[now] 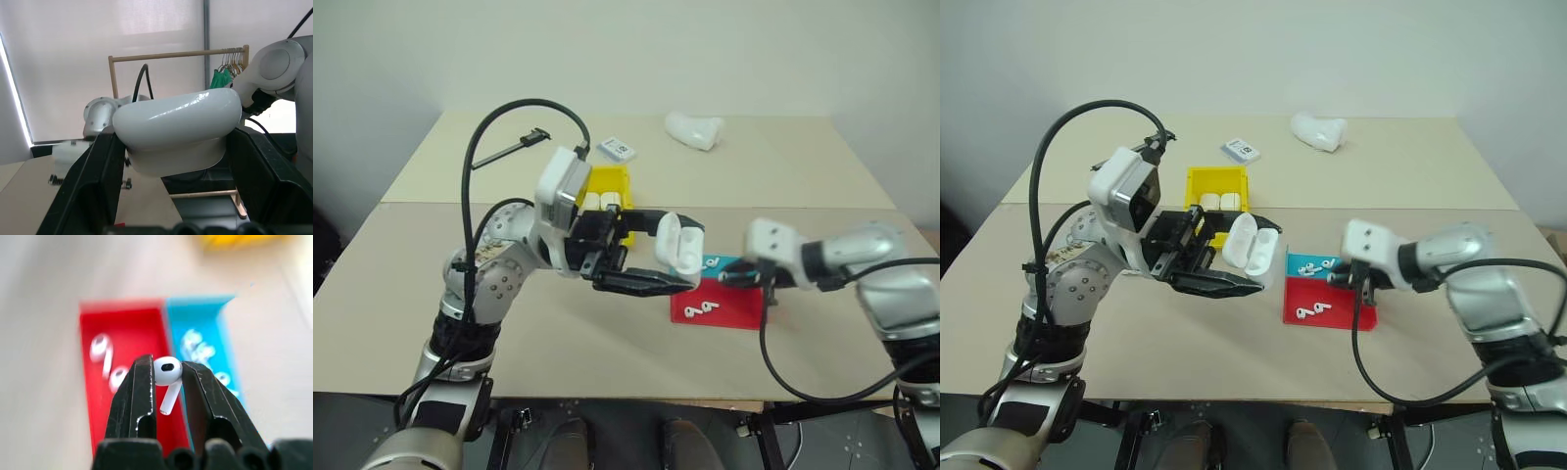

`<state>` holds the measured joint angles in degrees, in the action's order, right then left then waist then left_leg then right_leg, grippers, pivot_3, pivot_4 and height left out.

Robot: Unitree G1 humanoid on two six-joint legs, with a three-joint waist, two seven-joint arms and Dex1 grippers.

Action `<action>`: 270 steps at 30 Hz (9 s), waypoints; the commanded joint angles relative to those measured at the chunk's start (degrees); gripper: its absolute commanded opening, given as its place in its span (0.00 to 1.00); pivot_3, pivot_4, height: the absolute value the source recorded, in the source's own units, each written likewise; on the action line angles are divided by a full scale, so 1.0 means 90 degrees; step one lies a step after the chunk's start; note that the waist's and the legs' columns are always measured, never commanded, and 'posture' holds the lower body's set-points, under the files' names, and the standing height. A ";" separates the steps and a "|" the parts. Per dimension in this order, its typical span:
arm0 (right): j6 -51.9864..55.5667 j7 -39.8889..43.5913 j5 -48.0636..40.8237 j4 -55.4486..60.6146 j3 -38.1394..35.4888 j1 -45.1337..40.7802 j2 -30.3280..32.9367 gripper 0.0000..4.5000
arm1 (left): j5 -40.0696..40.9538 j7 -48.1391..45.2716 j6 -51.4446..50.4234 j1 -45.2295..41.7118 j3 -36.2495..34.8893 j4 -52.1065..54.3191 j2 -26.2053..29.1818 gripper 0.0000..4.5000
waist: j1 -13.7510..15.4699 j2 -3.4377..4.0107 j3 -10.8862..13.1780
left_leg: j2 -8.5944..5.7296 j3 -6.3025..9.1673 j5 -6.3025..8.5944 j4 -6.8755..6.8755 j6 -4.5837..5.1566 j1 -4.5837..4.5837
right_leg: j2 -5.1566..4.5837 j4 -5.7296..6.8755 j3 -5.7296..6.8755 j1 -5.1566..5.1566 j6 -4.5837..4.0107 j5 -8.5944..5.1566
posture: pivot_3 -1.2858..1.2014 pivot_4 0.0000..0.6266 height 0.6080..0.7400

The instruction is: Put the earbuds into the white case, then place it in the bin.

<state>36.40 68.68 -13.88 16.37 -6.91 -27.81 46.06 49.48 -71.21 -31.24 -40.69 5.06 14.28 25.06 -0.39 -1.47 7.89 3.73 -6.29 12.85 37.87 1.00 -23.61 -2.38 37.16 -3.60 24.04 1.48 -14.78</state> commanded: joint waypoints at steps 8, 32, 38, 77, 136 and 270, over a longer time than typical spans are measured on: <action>0.2059 -0.3189 -0.5259 0.2421 -0.2980 -0.0058 -0.1732 0.14 | -0.0220 -0.0155 -0.0344 -0.0542 0.0204 -0.0132 0.0185 0.64 | -0.0055 0.0004 -0.0002 | 0.0000 0.0005 0.0001 -0.0005 0.0001 0.0005 | 0.0001 0.0002 -0.0002 0.0000 0.0000 0.0000 | 0.52 0.24 1.00; 0.0923 -0.4034 -0.5971 0.2907 -0.1252 0.0920 -0.0865 0.14 | -0.0806 -0.0076 0.0061 -0.0601 0.0190 -0.0086 0.0010 0.64 | -0.0047 0.0006 -0.0003 | -0.0001 0.0014 0.0001 -0.0007 0.0001 -0.0008 | 0.0001 -0.0004 0.0002 0.0005 0.0001 -0.0001 | 0.52 0.24 1.00; 0.0541 -0.3797 -0.5717 0.2868 -0.1198 0.1126 -0.0755 0.14 | -0.0760 -0.0011 0.0027 -0.0575 0.0137 0.0022 0.0025 0.64 | -0.0045 0.0006 -0.0003 | -0.0001 0.0015 0.0001 -0.0007 0.0002 -0.0008 | 0.0001 -0.0004 0.0002 0.0004 0.0001 -0.0001 | 0.52 0.24 1.00; -0.6753 0.0270 0.3073 -0.7371 0.4349 -0.4678 -0.0277 0.81 | -0.0785 0.0350 0.0008 -0.0299 -0.0265 0.0317 0.0419 0.64 | -0.0123 0.0022 0.0007 | 0.0004 -0.0025 0.0001 -0.0001 0.0003 -0.0016 | 0.0008 -0.0007 -0.0022 0.0030 -0.0001 -0.0002 | 0.52 0.24 1.00; -1.0134 -0.1841 0.6244 -1.0270 0.5269 -0.5518 -0.1780 0.55 | -0.0147 0.1378 -0.0405 0.0429 -0.0762 0.1441 0.1205 0.64 | -0.0247 0.0027 0.0009 | 0.0002 -0.0027 -0.0009 -0.0007 -0.0016 0.0033 | -0.0004 0.0047 -0.0031 0.0018 -0.0012 -0.0008 | 0.52 0.24 1.00; 0.2658 -0.1731 -0.5003 0.1704 0.0579 -0.2148 0.2431 0.02 | -0.1917 0.0810 0.0288 -0.0457 0.0402 -0.0232 -0.0306 0.64 | -0.0048 0.0034 0.0008 | -0.0002 0.0002 0.0015 0.0001 0.0025 -0.0026 | -0.0010 -0.0007 -0.0018 0.0027 0.0012 -0.0008 | 0.52 0.24 1.00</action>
<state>60.27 53.43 -59.07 31.40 0.45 -48.19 67.43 29.58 -65.10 -29.05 -43.95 12.88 8.44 22.13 -0.82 -1.17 7.96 3.73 -6.27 12.99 37.88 1.22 -23.83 -2.46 37.11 -3.77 24.28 1.58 -14.86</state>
